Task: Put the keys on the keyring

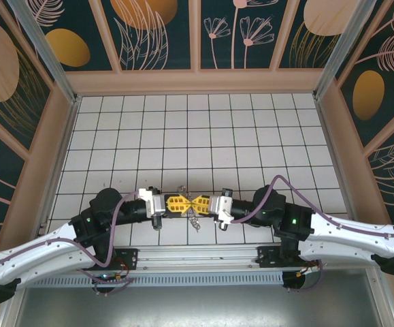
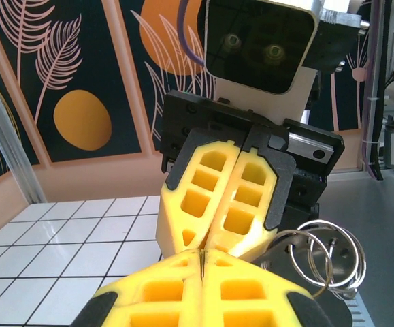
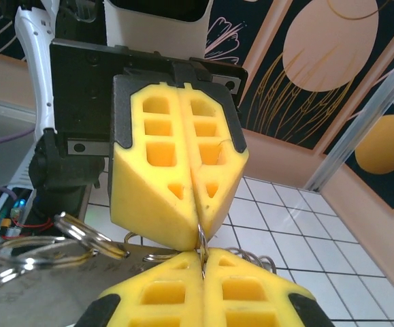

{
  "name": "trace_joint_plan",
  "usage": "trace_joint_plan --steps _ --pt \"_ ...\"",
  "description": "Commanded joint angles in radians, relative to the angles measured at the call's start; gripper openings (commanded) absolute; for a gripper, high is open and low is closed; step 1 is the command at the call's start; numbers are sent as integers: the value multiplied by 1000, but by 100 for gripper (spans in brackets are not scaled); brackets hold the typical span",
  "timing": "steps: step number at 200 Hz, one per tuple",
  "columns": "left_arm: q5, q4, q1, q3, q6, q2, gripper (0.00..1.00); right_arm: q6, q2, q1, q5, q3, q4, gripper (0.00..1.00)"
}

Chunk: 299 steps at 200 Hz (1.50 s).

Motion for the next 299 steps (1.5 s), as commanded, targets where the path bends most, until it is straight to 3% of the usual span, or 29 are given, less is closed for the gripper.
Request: trace_joint_plan --steps 1,23,36,50,91,110,120,155,179,201,219,261,299 --pt "35 29 -7 12 -30 -2 0 -6 4 -4 54 3 64 0" --pt "-54 -130 -6 67 4 23 0 -31 16 -4 129 37 10 0" --pt "-107 -228 -6 98 29 43 9 -44 40 -4 155 68 -39 0" --pt "-156 -318 -6 131 54 72 12 -51 61 -1 155 96 -71 0" --pt "-181 -430 -6 185 79 137 10 -83 112 7 131 155 -118 0" --pt "-187 -417 -5 178 77 133 7 -93 119 7 116 170 -128 0" --pt "-188 -403 -5 169 74 127 0 -94 115 8 108 174 -127 0" --pt "-124 -250 -5 110 40 44 0 -71 68 9 51 131 -74 0" --pt "-53 -76 -6 53 3 -10 0 -44 46 8 14 90 -35 14" --pt "-2 41 -6 24 -2 -11 0 -34 51 6 -27 87 -25 19" --pt "40 57 -6 42 -6 23 0 -36 57 3 -35 89 -17 17" --pt "116 155 -6 29 -37 44 0 -23 56 -6 -17 75 11 0" --pt "91 70 -6 64 -18 57 0 -32 41 -12 74 85 -6 0"
